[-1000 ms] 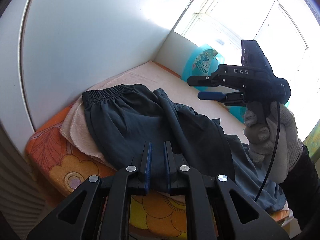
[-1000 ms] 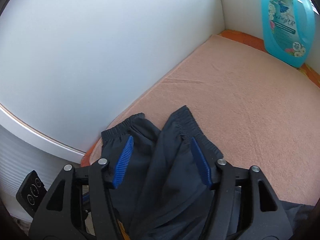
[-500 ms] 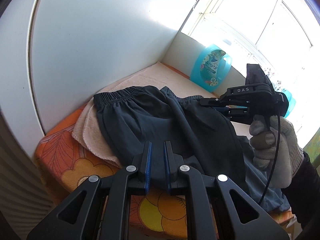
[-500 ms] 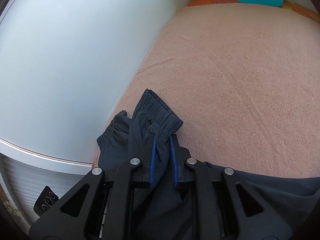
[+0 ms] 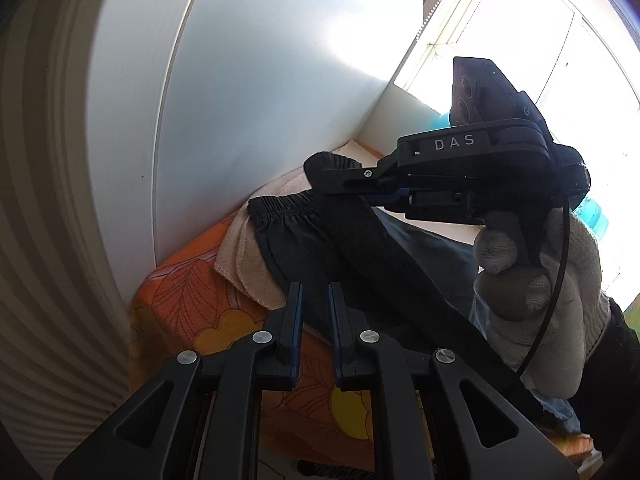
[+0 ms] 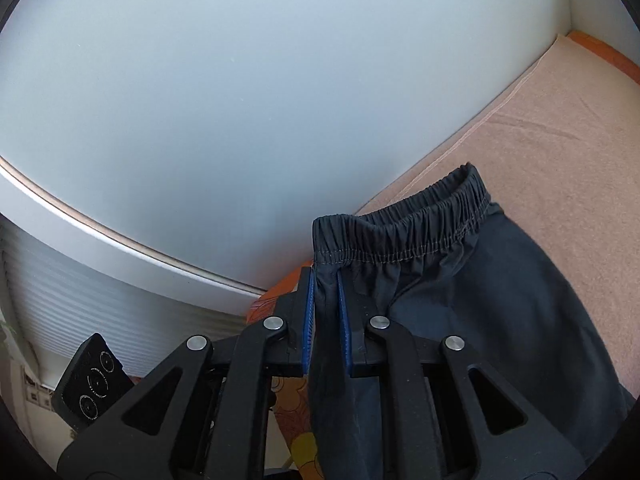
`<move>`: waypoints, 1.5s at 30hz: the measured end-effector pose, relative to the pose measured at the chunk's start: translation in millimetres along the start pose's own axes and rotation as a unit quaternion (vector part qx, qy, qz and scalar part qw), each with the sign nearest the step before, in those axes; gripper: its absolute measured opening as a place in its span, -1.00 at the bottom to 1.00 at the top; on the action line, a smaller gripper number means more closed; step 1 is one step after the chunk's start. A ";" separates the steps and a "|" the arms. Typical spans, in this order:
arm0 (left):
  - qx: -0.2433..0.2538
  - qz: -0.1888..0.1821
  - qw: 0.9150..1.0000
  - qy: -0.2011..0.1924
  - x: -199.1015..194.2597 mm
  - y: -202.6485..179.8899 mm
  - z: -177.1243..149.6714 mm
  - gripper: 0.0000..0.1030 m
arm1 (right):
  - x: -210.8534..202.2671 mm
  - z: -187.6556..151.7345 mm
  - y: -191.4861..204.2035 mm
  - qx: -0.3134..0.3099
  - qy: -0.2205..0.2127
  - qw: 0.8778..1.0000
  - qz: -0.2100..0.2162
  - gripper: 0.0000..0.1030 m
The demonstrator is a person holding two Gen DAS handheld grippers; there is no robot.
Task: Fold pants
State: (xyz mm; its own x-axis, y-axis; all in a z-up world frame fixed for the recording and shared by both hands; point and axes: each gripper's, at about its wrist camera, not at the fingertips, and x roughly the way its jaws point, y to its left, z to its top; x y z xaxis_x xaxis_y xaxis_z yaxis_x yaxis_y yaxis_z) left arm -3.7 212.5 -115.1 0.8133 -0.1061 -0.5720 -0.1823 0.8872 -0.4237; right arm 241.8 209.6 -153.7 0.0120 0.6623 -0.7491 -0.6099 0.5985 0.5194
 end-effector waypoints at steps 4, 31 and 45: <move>0.004 0.008 1.000 -0.010 -7.6 -1.4 0.2 -0.80 | -24.1 -8.8 6.5 -0.024 -0.036 0.999 -0.017 -0.39; 0.190 -0.184 0.962 0.068 24.8 -191.1 -32.7 -0.25 | -350.1 -253.6 -99.2 0.121 -0.297 0.901 -0.292 0.36; 0.312 -0.300 0.884 0.178 38.7 -314.3 -114.1 -0.11 | -485.9 -395.1 -197.0 0.289 -0.344 0.808 -0.382 0.59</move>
State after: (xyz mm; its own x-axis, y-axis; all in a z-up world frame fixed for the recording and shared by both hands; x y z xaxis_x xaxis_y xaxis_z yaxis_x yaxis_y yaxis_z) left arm 22.1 -121.6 -84.2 0.4152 -0.6771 -0.6076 0.6526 0.6869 -0.3197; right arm 43.1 -408.3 -54.4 0.7681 -0.0256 -0.6399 0.2531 0.9299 0.2667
